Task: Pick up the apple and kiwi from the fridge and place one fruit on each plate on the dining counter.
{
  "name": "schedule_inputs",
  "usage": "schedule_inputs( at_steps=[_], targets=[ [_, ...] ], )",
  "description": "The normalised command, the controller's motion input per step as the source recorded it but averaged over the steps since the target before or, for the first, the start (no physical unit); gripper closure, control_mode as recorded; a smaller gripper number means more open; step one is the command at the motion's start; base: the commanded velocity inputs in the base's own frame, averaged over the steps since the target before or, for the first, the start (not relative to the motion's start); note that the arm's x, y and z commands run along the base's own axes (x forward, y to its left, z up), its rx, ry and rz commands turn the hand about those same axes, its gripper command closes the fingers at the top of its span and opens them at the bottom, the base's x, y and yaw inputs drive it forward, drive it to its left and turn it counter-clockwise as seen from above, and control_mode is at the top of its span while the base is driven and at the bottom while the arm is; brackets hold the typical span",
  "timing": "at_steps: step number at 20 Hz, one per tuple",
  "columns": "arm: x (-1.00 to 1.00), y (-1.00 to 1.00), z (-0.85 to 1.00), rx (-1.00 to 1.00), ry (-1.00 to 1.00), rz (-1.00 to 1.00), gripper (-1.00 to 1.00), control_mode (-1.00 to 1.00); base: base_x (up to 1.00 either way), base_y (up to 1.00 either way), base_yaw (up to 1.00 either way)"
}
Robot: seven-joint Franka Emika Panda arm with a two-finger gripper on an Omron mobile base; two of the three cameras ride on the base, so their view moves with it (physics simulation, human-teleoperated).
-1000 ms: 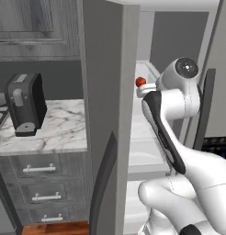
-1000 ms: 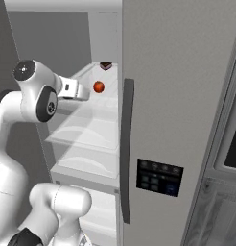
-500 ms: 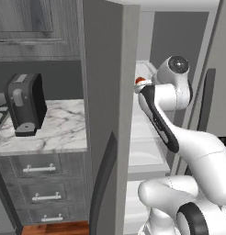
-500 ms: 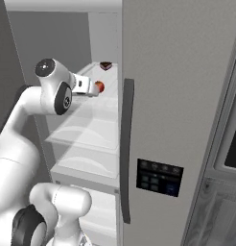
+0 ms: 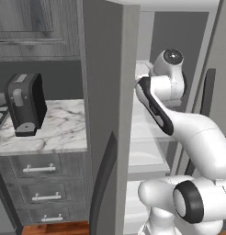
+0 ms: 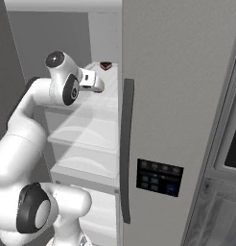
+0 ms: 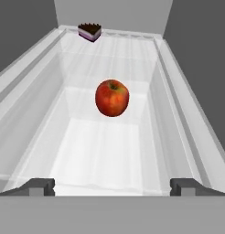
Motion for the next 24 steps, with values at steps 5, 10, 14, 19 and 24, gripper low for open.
schedule_inputs(
  at_steps=[5, 10, 14, 19, 24],
  targets=[
    [0.22, -0.01, -0.17, 0.00, 0.00, 0.00, -1.00, -1.00, 0.00, 0.00, 0.00],
    [0.31, -0.01, -0.01, 0.00, 0.00, 0.00, -1.00, -1.00, 0.00, 0.00, 0.00],
    [0.29, 0.00, 0.00, 0.00, 0.00, 0.00, -1.00, -1.00, 0.00, 0.00, 0.00],
    [0.30, 0.00, 0.00, 0.00, 0.00, 0.00, -1.00, -1.00, 0.00, 0.00, 0.00],
    [0.31, 0.00, -0.04, 0.00, 0.00, 0.00, -1.00, -1.00, 0.00, 0.00, 0.00]
  ],
)
